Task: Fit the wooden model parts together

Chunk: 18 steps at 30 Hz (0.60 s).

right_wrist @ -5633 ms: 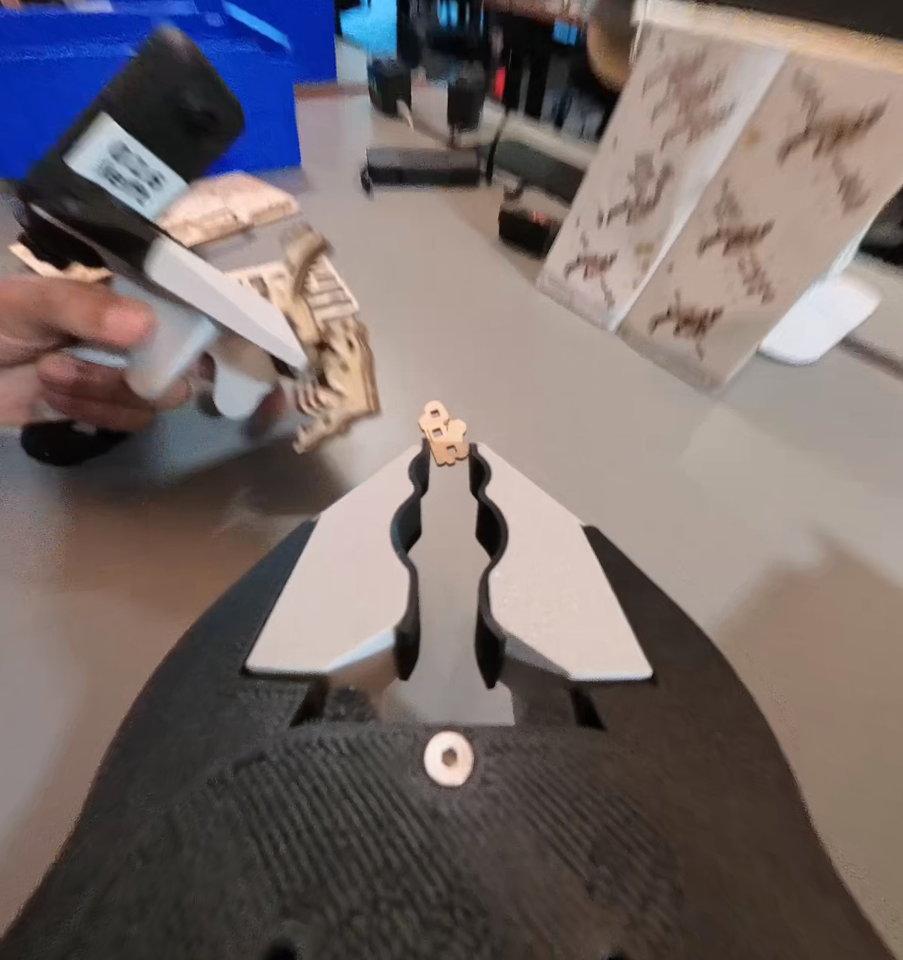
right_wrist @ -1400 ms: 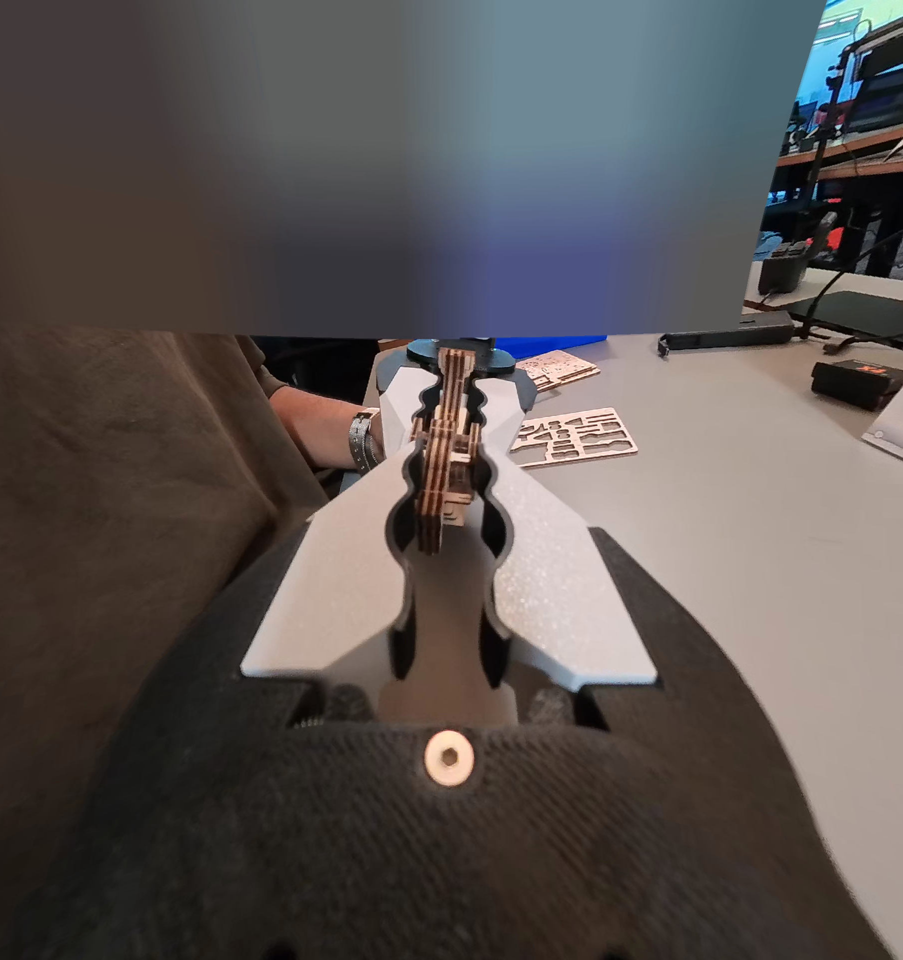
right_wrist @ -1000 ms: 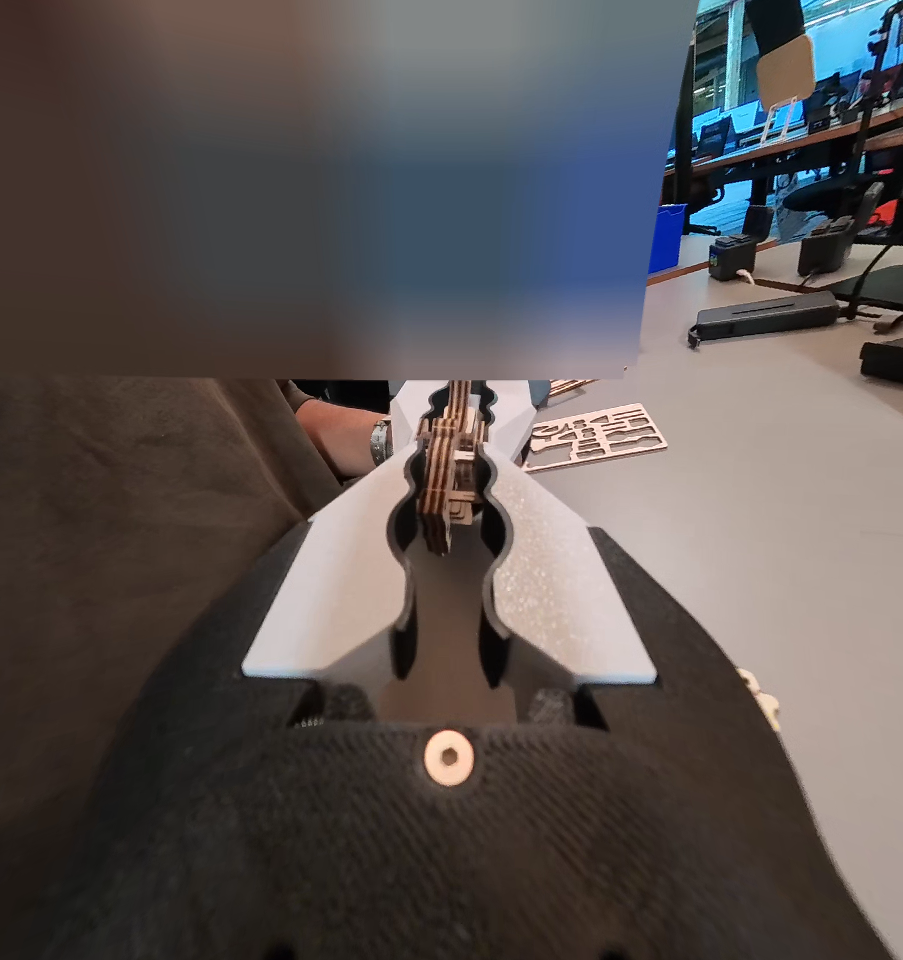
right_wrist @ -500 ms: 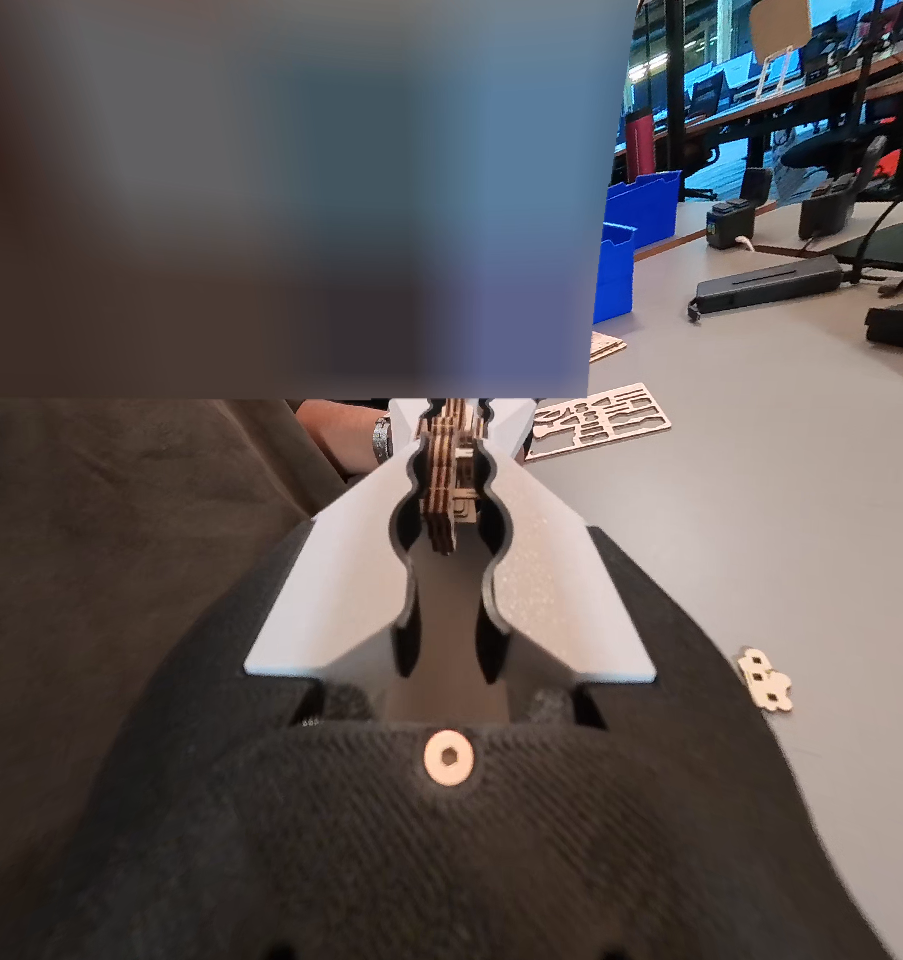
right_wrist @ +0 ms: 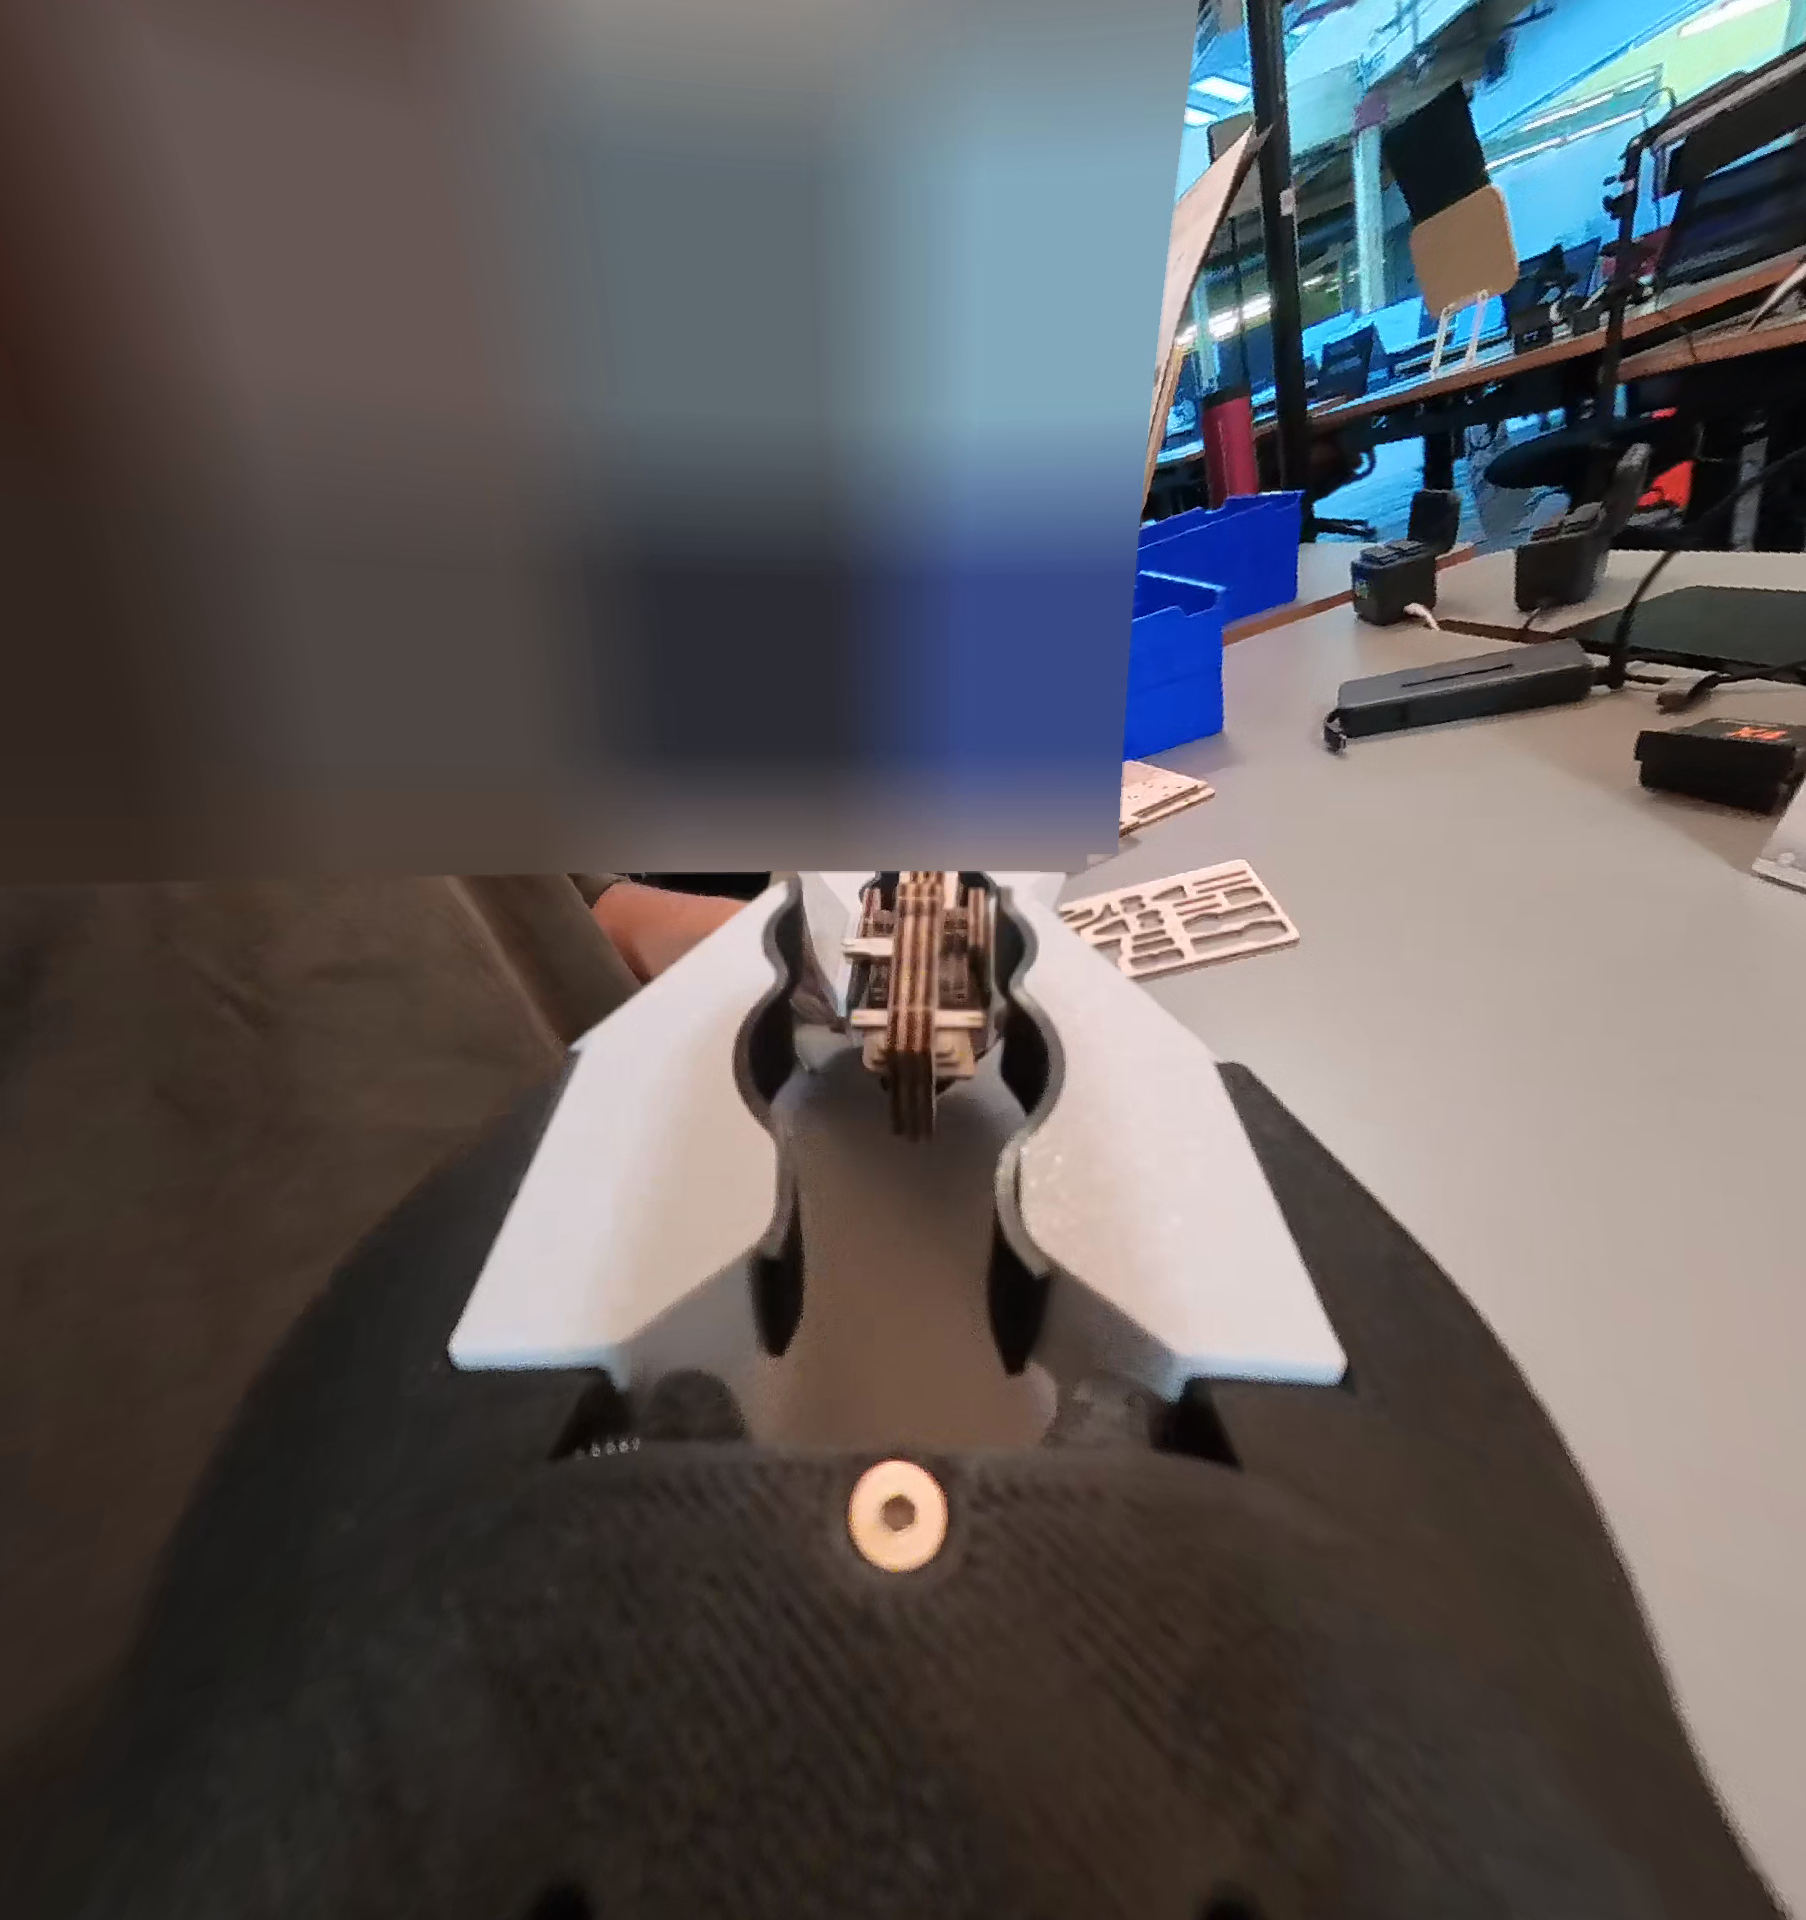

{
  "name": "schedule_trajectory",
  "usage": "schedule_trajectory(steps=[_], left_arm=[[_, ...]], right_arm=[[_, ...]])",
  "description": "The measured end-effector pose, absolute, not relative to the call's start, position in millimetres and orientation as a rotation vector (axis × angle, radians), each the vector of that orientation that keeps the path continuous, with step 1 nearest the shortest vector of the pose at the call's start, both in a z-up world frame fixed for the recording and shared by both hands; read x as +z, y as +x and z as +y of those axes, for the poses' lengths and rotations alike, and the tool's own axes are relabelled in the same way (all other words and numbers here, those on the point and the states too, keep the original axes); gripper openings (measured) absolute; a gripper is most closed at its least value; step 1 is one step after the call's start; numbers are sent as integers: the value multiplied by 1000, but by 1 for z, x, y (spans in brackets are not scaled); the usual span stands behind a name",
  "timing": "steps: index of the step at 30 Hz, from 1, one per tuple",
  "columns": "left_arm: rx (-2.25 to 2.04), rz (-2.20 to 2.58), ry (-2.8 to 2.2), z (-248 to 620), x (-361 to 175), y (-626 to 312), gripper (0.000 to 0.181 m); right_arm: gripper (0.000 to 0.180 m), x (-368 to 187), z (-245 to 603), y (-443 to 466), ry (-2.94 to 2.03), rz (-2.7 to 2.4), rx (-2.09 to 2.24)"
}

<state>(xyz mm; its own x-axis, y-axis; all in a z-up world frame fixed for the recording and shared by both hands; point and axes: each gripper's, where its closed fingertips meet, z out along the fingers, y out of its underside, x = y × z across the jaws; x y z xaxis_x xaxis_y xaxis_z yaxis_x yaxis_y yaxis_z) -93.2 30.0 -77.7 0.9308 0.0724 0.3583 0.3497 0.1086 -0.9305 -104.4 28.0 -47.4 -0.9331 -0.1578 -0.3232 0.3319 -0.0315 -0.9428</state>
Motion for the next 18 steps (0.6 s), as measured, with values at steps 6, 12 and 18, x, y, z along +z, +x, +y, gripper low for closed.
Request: schedule_trajectory(steps=[6,12,18], left_arm=[[-97,-369,-1476,27,-78,-101,26],[-47,-349,-1512,31,-81,-99,26],[-73,-353,-1489,31,-78,-98,26]], right_arm=[[36,-58,20,-100,166,2044,-2008],[23,-63,18,-99,146,2145,-2029],[23,-64,18,-99,121,2152,-2028]])
